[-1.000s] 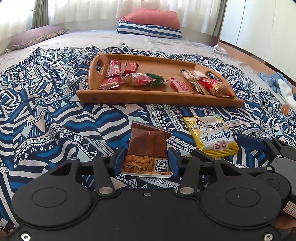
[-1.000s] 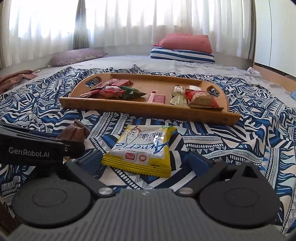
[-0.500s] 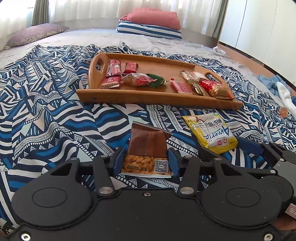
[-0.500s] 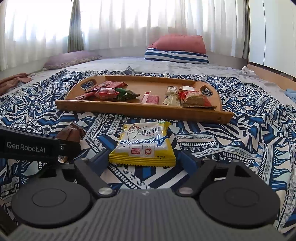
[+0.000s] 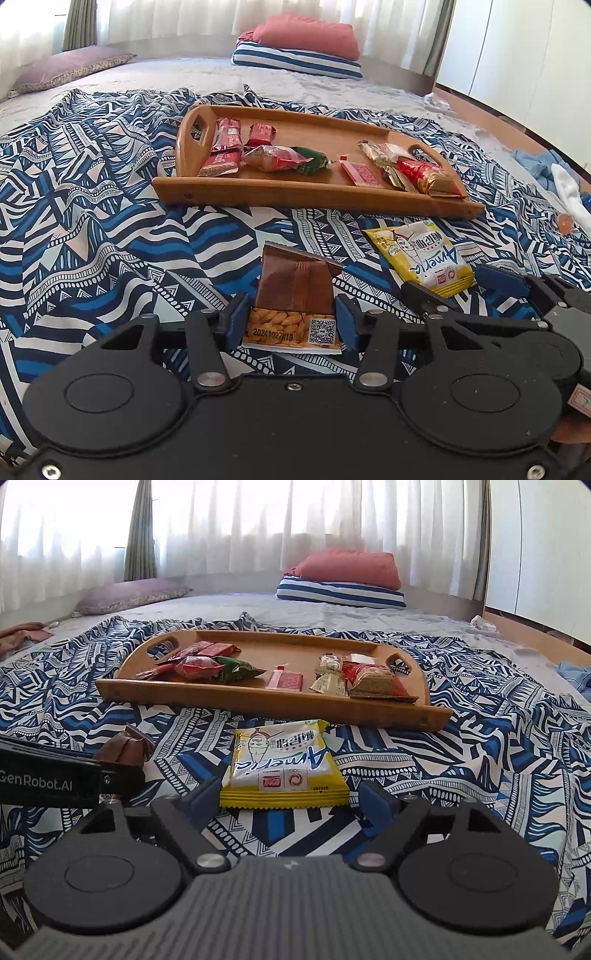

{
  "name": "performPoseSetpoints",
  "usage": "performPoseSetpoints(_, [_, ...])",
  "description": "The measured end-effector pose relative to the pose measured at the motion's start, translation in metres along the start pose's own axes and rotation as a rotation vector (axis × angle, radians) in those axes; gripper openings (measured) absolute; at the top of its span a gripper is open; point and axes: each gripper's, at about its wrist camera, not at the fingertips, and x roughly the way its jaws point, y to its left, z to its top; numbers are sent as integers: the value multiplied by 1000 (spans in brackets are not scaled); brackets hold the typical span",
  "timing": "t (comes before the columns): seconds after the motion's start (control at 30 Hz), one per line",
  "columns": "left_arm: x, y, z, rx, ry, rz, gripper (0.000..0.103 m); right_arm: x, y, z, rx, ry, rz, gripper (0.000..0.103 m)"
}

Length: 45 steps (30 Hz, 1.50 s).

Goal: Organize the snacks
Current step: 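Grasp the almond pack with the left tool while the right tool grasps the yellow chip bag, then carry the almond pack and yellow chip bag over the tray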

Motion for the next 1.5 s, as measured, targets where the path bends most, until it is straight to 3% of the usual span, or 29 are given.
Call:
performPoseSetpoints(0.27, [0, 0, 0, 4, -2, 2, 48, 17, 6, 16, -49, 34, -12, 92])
performPoseSetpoints(0.47, [1, 1, 1, 1, -2, -3, 48, 24, 3, 19, -30, 64, 26, 91])
performPoseSetpoints(0.73, [-1, -3, 1, 8, -9, 17, 45, 20, 6, 18, -24, 52, 53, 69])
performPoseSetpoints(1.13, [-3, 0, 10, -16, -18, 31, 41, 7, 4, 23, -18, 12, 65, 60])
performPoseSetpoints(1.5, [-12, -2, 18, -3, -49, 45, 41, -4, 0, 30, -10, -19, 60, 58])
